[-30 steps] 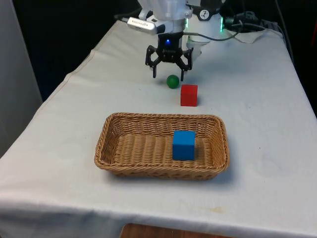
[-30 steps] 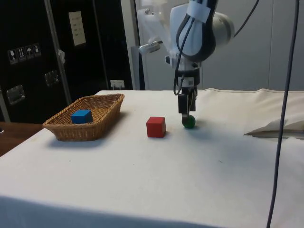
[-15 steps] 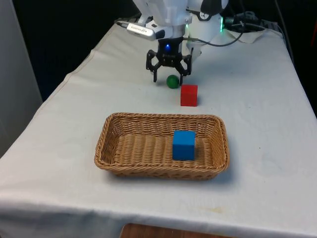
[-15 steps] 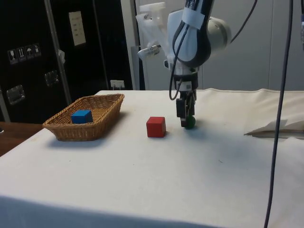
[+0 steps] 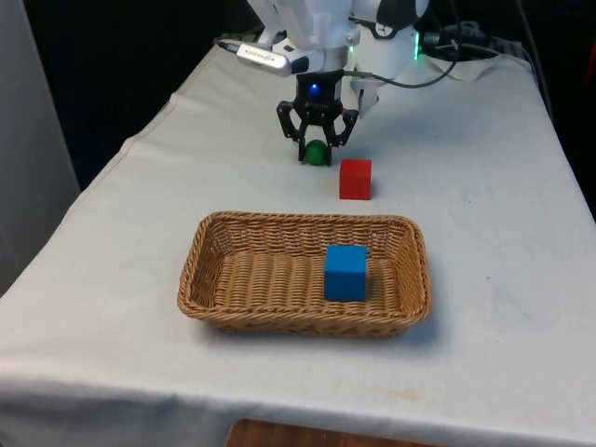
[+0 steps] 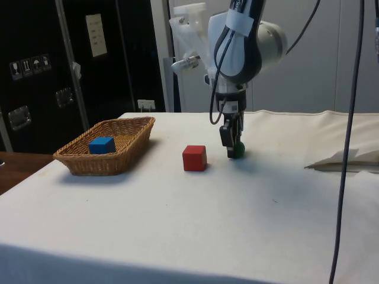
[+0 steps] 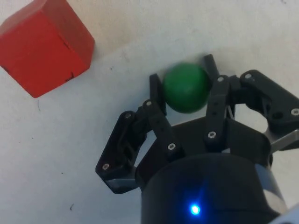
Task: Place all non-red objects into the basket.
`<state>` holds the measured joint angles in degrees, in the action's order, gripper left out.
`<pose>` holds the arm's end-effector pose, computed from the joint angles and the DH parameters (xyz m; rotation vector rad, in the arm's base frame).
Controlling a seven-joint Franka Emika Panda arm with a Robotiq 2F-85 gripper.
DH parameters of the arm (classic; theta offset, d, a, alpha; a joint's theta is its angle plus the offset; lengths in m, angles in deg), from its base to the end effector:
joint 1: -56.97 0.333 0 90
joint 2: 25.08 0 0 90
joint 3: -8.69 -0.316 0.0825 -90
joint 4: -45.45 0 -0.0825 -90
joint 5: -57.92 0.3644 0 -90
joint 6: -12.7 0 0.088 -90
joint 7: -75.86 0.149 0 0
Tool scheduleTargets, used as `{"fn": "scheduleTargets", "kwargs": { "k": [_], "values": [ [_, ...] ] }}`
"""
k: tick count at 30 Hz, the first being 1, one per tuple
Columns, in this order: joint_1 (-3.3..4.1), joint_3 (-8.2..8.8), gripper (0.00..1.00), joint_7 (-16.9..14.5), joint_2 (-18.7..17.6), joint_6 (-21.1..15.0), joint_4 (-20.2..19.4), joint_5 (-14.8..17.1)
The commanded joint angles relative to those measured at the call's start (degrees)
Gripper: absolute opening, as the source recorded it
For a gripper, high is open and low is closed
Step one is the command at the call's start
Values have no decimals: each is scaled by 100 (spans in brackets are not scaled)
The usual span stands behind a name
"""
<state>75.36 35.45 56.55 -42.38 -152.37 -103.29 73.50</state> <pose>0.4223 -0.0930 0.1421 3.0735 -0.0792 0.0248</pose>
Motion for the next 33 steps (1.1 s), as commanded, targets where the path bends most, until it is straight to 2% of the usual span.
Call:
{"fn": "scheduleTargets", "kwargs": {
  "k": [1,4,5,6,11,12,13,14,20,21,22,23,29,30,31,33],
  "values": [
    [-97,-126,0,-97,80,46,6,126],
    [-34,6,0,-34,149,97,11,17],
    [0,6,0,0,17,0,23,0],
    [0,74,0,-6,212,132,6,-34],
    [40,183,0,46,407,286,11,-149],
    [40,195,0,52,447,315,17,-172],
    [-6,109,0,-11,447,275,11,-46],
    [40,206,0,63,487,344,17,-195],
    [29,275,0,132,859,636,80,-390],
    [-6,206,0,11,905,584,40,-241],
    [23,286,0,138,905,682,97,-413],
    [23,292,0,143,945,728,120,-430],
    [6,304,0,155,1152,991,246,-487],
    [-6,258,0,46,1220,997,241,-350],
    [6,309,0,172,1226,1089,304,-521],
    [0,309,0,189,1289,1186,355,-544]
  ]
}}
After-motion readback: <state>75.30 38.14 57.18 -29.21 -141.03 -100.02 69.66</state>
